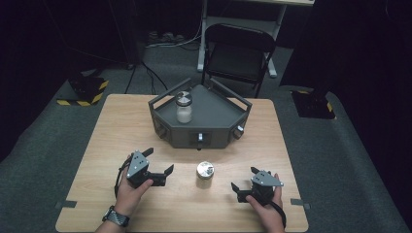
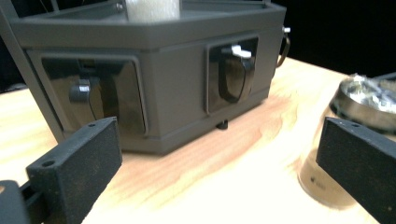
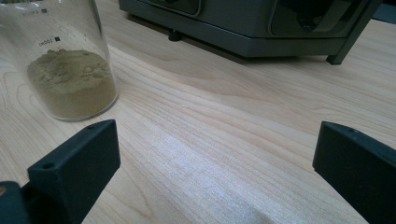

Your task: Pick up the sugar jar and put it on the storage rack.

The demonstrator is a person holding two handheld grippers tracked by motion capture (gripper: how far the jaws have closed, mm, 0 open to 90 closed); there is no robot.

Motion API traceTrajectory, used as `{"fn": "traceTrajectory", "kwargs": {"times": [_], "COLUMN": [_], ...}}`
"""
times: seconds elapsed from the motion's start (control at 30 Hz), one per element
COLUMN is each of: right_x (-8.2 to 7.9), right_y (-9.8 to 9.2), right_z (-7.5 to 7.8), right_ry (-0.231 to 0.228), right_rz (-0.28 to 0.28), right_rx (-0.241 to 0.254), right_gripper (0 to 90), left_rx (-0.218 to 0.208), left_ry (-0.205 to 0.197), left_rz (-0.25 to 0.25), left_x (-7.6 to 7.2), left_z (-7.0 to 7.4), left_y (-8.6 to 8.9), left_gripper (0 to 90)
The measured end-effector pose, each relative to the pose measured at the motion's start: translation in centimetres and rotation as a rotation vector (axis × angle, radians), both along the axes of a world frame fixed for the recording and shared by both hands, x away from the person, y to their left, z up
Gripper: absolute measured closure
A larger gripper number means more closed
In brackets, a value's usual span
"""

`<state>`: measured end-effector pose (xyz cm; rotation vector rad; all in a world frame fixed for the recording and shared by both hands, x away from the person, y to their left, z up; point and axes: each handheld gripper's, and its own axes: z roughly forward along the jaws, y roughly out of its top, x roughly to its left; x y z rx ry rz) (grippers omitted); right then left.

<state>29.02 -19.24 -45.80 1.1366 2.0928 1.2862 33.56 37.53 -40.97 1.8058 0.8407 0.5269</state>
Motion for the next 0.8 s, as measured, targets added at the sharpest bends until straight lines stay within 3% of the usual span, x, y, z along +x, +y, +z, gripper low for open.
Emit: {"fn": "traceTrajectory", "kwargs": {"times": [0.37, 0.5, 0.8], "right_x": [0.0, 0.0, -0.1], "right_y": [0.1, 0.1, 0.3], "right_z": [0.1, 0.1, 0.1], "right_ry": [0.001, 0.003, 0.001], "right_rz": [0.001, 0.002, -0.005], "right_rx": [-0.007, -0.007, -0.013], "right_gripper": [0.5, 0.5, 0.5], "left_rx": [0.038, 0.079, 0.127], "left_ry": [0.031, 0.045, 0.07], "left_rz": [0.006, 0.002, 0.008], "left_x": [-1.1, -1.6, -2.2], "left_z": [-0.9, -1.2, -1.7], "left_y": [0.4, 0.5, 0.5], "left_gripper": [0.5, 0.5, 0.6]}}
